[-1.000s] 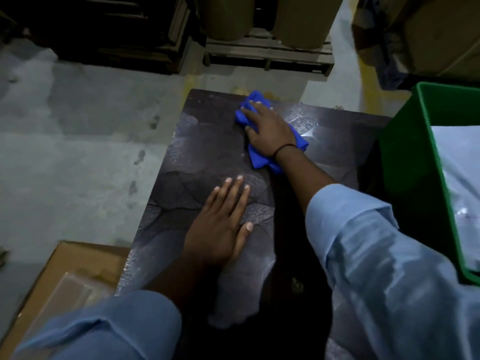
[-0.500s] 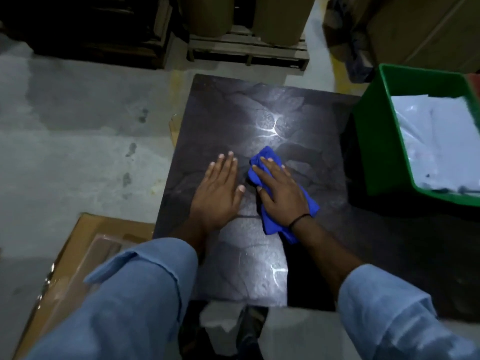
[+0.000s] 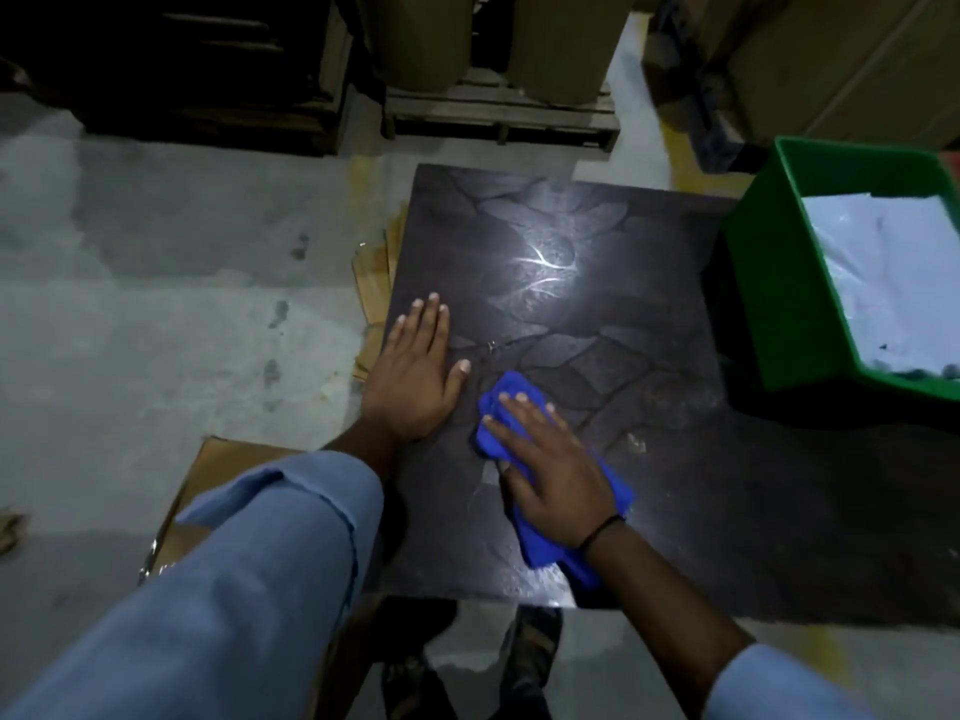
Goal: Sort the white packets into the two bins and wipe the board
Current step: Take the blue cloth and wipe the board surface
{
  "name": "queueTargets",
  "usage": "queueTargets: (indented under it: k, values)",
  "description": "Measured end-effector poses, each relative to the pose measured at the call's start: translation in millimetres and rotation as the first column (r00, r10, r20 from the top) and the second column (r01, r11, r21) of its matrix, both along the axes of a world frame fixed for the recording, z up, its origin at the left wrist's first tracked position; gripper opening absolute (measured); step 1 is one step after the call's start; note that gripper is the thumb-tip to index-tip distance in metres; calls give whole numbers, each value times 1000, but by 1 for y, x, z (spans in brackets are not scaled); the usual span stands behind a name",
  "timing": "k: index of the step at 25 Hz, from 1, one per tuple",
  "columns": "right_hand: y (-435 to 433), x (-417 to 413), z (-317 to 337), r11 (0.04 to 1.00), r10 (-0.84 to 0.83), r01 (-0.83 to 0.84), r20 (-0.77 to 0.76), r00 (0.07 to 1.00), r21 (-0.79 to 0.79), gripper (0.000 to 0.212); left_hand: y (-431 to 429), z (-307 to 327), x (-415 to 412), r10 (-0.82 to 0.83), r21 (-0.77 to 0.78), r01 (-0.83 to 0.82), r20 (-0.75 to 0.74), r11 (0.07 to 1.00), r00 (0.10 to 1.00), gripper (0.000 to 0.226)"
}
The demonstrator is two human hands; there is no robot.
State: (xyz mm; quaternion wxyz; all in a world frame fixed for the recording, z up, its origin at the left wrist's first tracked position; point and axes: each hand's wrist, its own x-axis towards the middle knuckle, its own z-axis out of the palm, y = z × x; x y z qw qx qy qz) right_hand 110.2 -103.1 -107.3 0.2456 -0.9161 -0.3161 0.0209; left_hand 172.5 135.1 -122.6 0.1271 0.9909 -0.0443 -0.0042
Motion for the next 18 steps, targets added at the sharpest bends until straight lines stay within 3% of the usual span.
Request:
queueTargets:
  k: [5, 10, 14, 18]
  values:
    - [20, 175, -11, 983, -168, 169, 20, 986, -72, 54, -1, -6, 0, 6, 3, -7, 125, 1000, 992, 74]
    - [55, 331, -6, 965, -230, 226, -20, 973, -132, 59, 1, -8, 2, 10, 15, -11, 62, 1000, 998, 75]
    - [75, 378, -13, 973, -170, 170, 15, 985, -154, 52, 1, -7, 3, 16, 32, -19, 69, 999, 997, 73]
    - [75, 356, -12, 983, 4, 3, 36, 999, -185, 54, -1, -8, 2, 18, 26, -20, 75, 999, 997, 73]
